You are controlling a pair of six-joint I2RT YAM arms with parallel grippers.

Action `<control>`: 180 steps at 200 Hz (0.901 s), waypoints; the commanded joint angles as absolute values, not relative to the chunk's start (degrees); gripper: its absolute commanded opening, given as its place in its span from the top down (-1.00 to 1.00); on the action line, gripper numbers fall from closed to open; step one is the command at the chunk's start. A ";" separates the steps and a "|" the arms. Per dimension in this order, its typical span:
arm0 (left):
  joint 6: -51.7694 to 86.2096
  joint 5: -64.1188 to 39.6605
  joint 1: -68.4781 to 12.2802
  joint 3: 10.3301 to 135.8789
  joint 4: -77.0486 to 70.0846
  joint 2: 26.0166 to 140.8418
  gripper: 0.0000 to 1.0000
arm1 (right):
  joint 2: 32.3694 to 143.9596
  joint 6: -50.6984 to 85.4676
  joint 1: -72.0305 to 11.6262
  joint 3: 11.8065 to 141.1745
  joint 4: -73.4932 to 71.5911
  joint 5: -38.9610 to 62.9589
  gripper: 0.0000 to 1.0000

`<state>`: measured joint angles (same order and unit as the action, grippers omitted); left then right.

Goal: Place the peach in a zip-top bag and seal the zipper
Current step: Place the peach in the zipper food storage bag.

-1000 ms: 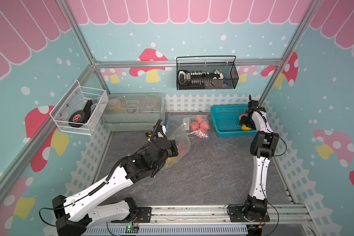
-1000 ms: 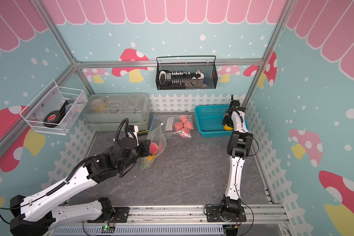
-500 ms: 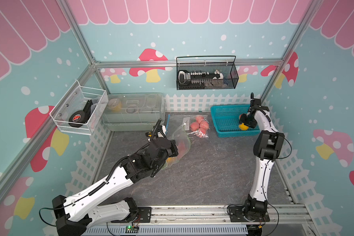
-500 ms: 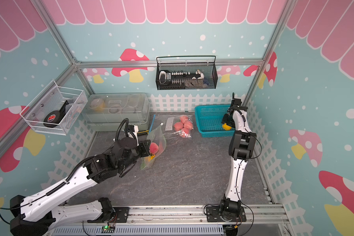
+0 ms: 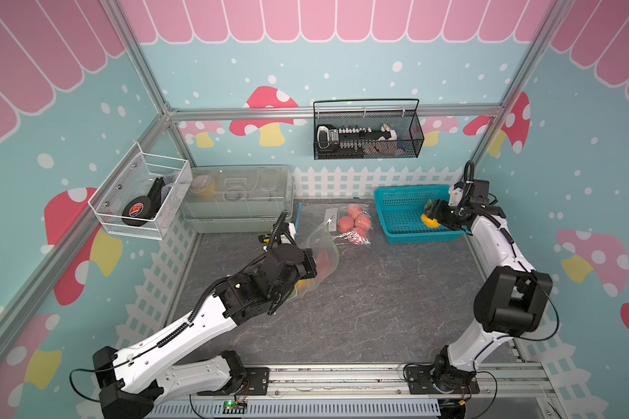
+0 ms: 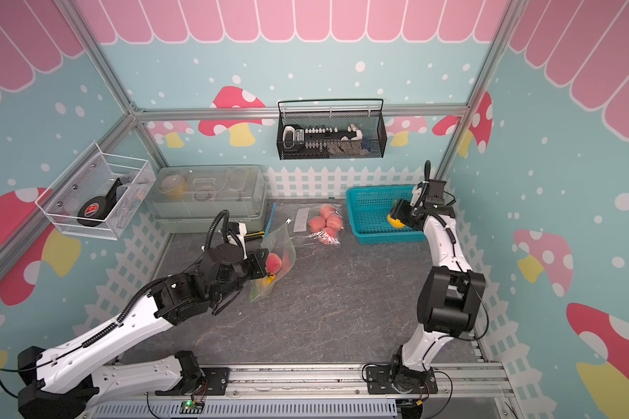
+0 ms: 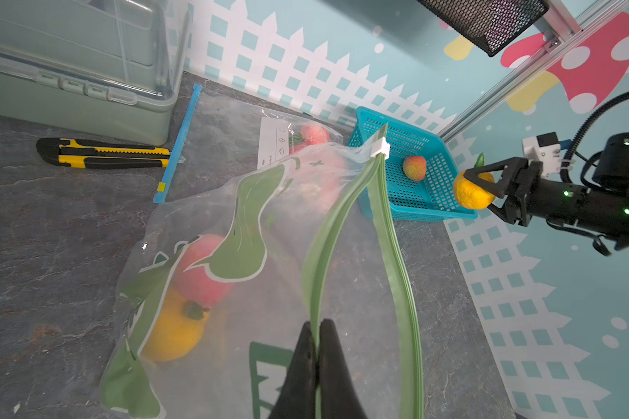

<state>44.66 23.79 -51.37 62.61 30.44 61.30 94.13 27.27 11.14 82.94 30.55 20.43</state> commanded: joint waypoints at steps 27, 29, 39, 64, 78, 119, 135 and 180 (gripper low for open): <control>43.08 22.86 -50.89 64.34 30.94 62.42 1.00 | 77.73 30.67 7.78 70.65 24.08 28.10 -0.29; 43.05 22.74 -50.89 64.40 30.94 62.47 1.00 | 77.31 30.67 7.50 70.37 24.08 28.21 -0.30; 42.89 22.38 -50.89 64.79 30.94 62.95 1.00 | 75.11 30.51 5.89 69.34 24.30 28.86 -0.30; 42.77 21.49 -50.89 65.48 30.76 64.01 1.00 | 70.32 30.58 -0.01 67.71 24.11 28.82 -0.29; 42.52 20.93 -50.89 66.06 30.78 64.63 1.00 | 68.25 31.00 -4.67 67.05 23.21 27.86 -0.29; 42.59 19.74 -50.89 67.19 30.83 66.18 1.00 | 65.39 34.16 -15.82 65.74 18.42 28.59 -0.29; 42.66 19.52 -50.89 67.49 30.83 66.63 1.00 | 65.85 34.28 -20.33 66.24 17.17 28.40 -0.28; 42.38 18.63 -50.89 68.08 30.63 67.14 1.00 | 69.22 33.23 -30.85 67.82 13.74 26.57 -0.28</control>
